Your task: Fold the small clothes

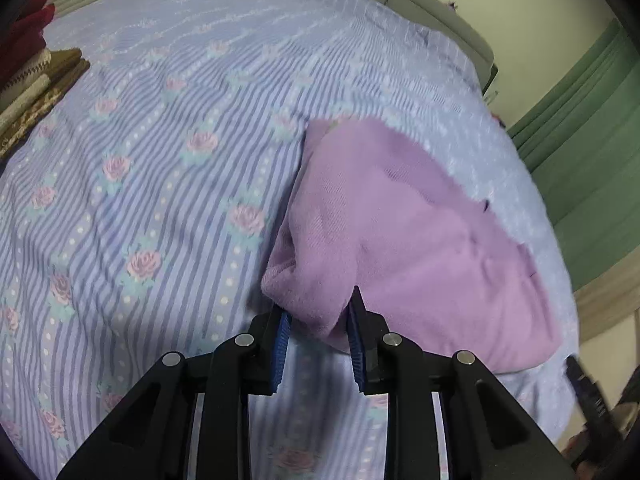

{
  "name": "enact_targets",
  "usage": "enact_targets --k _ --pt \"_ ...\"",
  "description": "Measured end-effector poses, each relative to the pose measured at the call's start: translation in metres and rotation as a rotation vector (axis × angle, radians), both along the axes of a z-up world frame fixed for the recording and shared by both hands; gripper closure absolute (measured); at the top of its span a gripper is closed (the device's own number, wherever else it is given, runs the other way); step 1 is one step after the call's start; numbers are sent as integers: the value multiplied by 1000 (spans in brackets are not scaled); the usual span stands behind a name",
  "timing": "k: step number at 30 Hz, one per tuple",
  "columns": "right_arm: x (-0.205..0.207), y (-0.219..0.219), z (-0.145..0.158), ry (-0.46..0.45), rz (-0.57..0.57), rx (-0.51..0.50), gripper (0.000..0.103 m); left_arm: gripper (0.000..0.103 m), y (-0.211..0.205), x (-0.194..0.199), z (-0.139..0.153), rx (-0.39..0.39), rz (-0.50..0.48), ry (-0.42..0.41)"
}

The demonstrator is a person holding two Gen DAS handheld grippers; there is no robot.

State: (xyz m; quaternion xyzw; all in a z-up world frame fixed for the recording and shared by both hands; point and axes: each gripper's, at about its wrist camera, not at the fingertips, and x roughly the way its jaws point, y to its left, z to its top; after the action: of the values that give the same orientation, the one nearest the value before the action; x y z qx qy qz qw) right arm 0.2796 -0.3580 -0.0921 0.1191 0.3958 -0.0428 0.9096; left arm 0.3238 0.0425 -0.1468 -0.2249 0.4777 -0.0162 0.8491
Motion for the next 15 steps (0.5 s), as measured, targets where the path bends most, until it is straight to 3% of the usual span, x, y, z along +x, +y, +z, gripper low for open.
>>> enact_targets --k 5,8,10,11,13,15 --pt "5 -2 4 -14 -35 -145 40 75 -1 -2 4 43 -8 17" --pt "6 -14 4 -15 -19 -82 45 72 -13 -2 12 111 -42 24" --pt "8 -17 5 -24 59 -28 45 69 -24 -8 19 185 -74 37" --pt "14 -17 3 0 133 -24 45 61 -28 -14 23 212 -86 38" --pt "19 -20 0 27 178 -46 45 50 -34 -36 34 232 -102 16" --pt "23 -25 -4 61 261 -35 45 50 -51 -58 47 280 -150 -44"
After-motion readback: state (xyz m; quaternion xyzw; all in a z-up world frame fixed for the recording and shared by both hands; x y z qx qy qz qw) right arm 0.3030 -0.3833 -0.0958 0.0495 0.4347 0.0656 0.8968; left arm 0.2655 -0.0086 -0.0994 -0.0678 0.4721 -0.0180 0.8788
